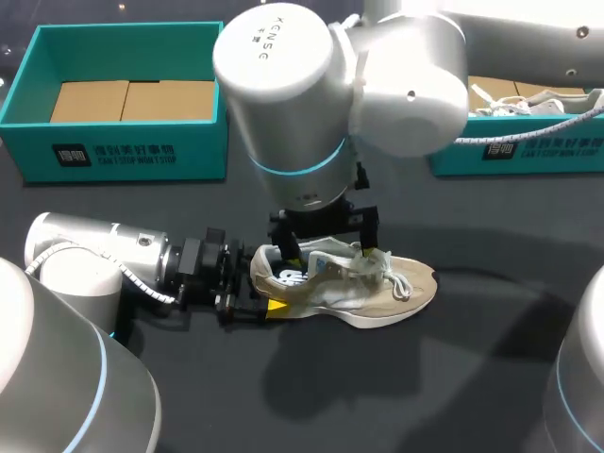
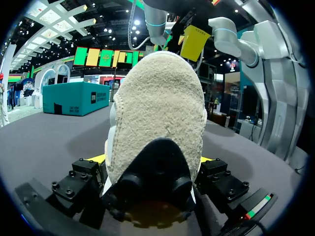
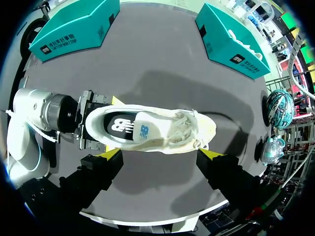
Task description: Take the shoe out of the shoebox, open the shoe tongue, remove and reinsert the insole, then place the shoe into the shoebox
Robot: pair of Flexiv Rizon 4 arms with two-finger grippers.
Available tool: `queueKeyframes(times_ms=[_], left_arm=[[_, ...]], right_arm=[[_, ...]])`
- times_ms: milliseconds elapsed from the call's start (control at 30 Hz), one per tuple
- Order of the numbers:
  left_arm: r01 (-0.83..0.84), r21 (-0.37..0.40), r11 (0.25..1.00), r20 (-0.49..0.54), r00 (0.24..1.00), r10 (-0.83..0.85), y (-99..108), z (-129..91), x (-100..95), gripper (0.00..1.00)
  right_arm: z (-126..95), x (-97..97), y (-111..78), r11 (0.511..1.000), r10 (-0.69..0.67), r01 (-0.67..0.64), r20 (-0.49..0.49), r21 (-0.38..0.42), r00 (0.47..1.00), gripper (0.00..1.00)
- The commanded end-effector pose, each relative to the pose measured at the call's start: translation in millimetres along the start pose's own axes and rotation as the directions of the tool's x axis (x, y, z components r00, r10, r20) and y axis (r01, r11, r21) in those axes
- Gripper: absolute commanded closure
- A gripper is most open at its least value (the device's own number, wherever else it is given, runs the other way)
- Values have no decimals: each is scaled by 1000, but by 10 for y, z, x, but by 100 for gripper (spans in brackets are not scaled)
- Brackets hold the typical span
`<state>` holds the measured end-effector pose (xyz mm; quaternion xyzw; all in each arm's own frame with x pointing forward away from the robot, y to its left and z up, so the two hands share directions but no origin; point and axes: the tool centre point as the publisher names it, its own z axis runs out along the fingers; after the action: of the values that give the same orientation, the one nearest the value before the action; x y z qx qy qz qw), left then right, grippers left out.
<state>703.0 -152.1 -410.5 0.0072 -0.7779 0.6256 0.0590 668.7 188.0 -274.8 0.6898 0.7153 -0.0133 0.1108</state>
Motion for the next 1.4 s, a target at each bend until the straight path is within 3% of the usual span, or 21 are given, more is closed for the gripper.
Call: queueKeyframes(times_ms=[33, 400, 733, 1400], left_arm=[[0, 0, 1000, 2, 1000, 0, 32, 13, -6, 100], [0, 0, 1000, 2, 1000, 0, 32, 13, -6, 100], [0, 0, 1000, 2, 1000, 0, 32, 13, -6, 100], [0, 0, 1000, 2, 1000, 0, 32, 13, -6, 100]], right_arm=[[129, 328, 12, 975, 222, -223, 155, -9, 963, 0], [365, 338, 73, 962, 268, -273, 166, 5, 949, 0], [483, 304, 77, 956, 293, -288, 203, -51, 934, 0], [713, 197, 194, 929, 370, -359, 251, -91, 894, 0]])
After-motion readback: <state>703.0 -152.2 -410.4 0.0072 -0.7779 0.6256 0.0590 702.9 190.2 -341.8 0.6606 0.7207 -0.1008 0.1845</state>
